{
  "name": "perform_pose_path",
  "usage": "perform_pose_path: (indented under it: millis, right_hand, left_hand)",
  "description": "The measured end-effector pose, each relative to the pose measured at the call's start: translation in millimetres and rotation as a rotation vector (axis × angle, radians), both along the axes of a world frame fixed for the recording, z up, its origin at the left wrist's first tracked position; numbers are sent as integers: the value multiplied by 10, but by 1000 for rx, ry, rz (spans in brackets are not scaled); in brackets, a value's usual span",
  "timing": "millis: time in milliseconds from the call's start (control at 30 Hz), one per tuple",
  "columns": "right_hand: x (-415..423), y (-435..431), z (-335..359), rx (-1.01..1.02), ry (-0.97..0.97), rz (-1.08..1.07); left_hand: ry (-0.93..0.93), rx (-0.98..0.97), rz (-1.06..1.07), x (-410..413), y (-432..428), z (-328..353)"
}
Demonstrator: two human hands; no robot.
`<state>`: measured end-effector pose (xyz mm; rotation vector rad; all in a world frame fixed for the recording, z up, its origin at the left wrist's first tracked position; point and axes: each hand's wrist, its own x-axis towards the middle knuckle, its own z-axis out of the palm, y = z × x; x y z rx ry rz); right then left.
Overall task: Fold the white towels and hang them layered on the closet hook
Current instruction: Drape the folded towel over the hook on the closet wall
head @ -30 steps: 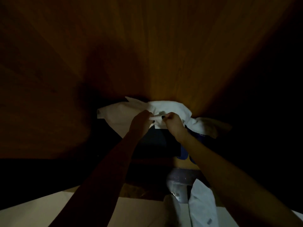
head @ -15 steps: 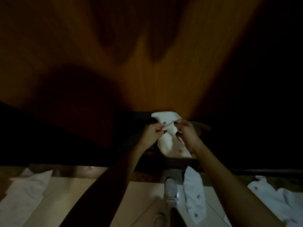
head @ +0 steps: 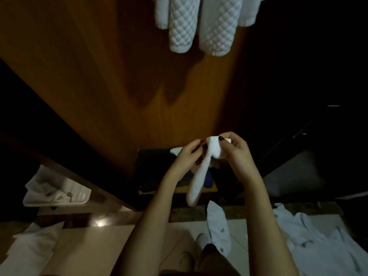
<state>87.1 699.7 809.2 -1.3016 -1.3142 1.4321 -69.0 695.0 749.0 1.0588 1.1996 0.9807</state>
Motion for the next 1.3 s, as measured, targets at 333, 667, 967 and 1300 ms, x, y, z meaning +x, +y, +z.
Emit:
perform_pose_path:
  millis: [333,667,967,1300]
  right_hand:
    - [528,-148,658,206,-80,63]
    - [765,114,725,260,-48,98]
    - [623,249,743,248,28,214]
    - [579,252,769,71,195,616]
  left_hand:
    - [206,392,169,-10,-192,685]
    - [100,450,150,108,-44,1066]
    - [-256,545,209,128,-1,1362]
    - [-468,480,-8,56,-70,1476]
